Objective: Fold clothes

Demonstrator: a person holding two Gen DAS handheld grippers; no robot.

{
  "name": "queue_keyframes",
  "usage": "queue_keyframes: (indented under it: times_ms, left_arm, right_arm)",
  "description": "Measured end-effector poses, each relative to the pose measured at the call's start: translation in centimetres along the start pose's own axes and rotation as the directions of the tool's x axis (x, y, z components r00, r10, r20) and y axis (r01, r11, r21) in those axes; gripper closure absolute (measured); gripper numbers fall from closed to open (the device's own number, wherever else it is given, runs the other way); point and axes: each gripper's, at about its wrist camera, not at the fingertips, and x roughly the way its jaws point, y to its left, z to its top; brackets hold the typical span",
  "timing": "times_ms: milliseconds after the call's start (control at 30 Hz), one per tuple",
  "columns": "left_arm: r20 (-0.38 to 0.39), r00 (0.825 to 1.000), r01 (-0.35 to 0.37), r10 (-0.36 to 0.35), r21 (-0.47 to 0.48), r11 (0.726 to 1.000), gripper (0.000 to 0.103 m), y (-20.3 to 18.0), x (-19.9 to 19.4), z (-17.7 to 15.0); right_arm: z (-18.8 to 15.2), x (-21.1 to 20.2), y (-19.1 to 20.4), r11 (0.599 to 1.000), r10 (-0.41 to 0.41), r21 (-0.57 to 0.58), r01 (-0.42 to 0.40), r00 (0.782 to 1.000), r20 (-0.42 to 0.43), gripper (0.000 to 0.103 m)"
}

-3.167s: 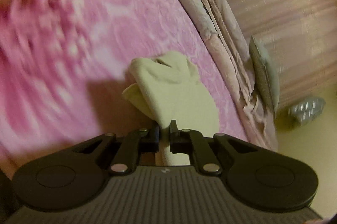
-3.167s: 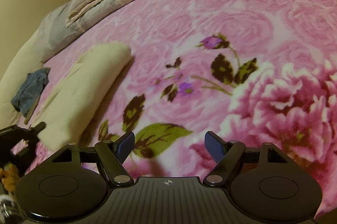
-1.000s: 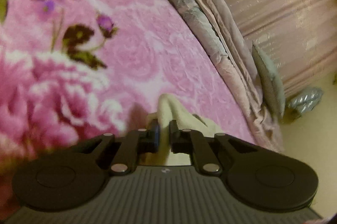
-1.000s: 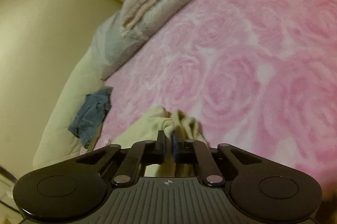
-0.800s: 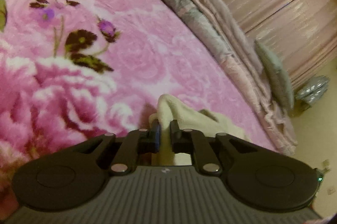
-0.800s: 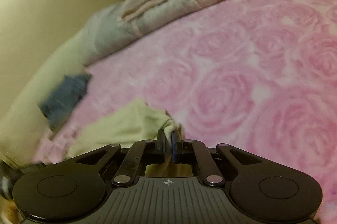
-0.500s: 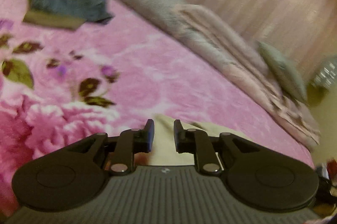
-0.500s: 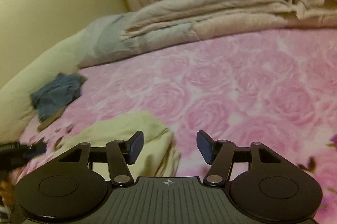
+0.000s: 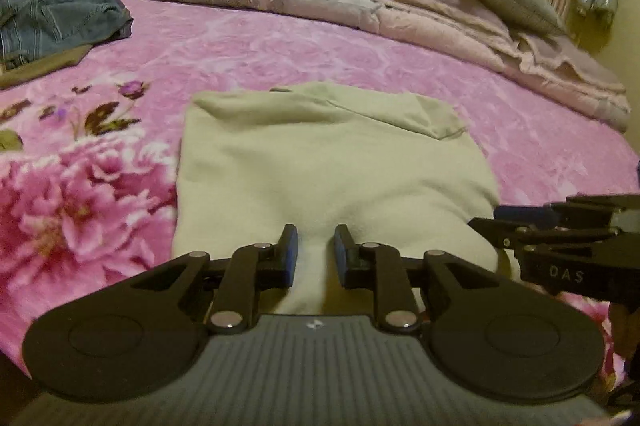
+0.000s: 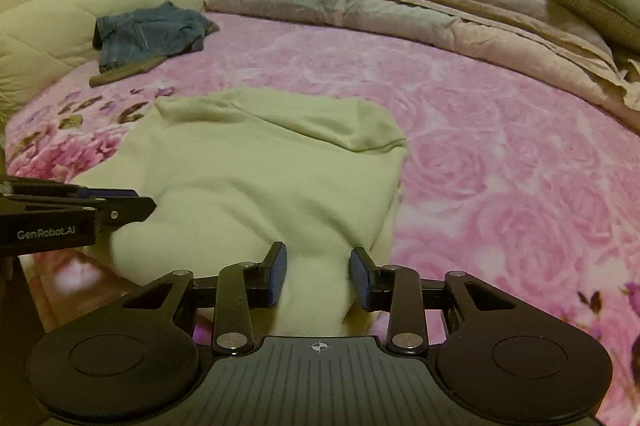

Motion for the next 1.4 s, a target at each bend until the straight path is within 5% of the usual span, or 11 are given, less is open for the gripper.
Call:
queue_keyframes:
  times_ms: [133,267,633,667,700,733,767,1400]
  left_arm:
    - [-0.011,0.999,-0.053,0.053,-0.04,0.998,0.085,-0.1,-2.8,1.1]
    - [-0.03,0.997,-0.079,0.077,-0.058,0.995,0.083,-0.1,-4.1,-0.2]
    - [-0.117,0.973,-0.21,0.199,-0.094,0.973,0.081,-0.3,-5.5,-1.9]
    - [-0.132,0.967,-0.232,0.219,-0.094,0.968,0.082,-0.4,-5.8,-2.0]
    - [-0.141,0.963,-0.246,0.231,-0.095,0.965,0.081,-0.5,-6.3,-2.2]
    - [-0.148,0.961,-0.249,0.233,-0.097,0.964,0.081,-0.7,-6.7,-2.3]
    - [-0.154,0.96,-0.251,0.234,-0.099,0.963,0.081,-0.9,-7.2,-2.5]
    - [-0.112,0.95,-0.3,0.292,-0.057,0.952,0.064,-4.5,-15.6,-2.8]
  right_arm:
    - [0.1,-2.2,-1.3,0.992,-0.014,0.128,0.011,1.0,0.018,0.068]
    - [-0.2,-5.1,-0.6,0.99,-0.002,0.138,-0.006,0.998,0.057,0.069]
    - [-1.3,-5.6,-0.7,0.982,-0.062,0.174,0.077,0.994,-0.088,0.068]
    - [-1.7,-5.8,-0.7,0.979,-0.057,0.192,0.076,0.993,-0.102,0.066]
    - [-2.0,-6.0,-0.7,0.975,-0.052,0.209,0.076,0.992,-0.117,0.052]
    - [-2.3,-6.2,-0.7,0.971,-0.047,0.226,0.075,0.99,-0.13,0.025]
    - [-2.5,-6.6,-0.5,0.97,-0.045,0.23,0.074,0.991,-0.129,0.016]
    - [-2.3,-13.0,3.5,0.962,-0.051,0.262,0.082,0.991,-0.126,0.015]
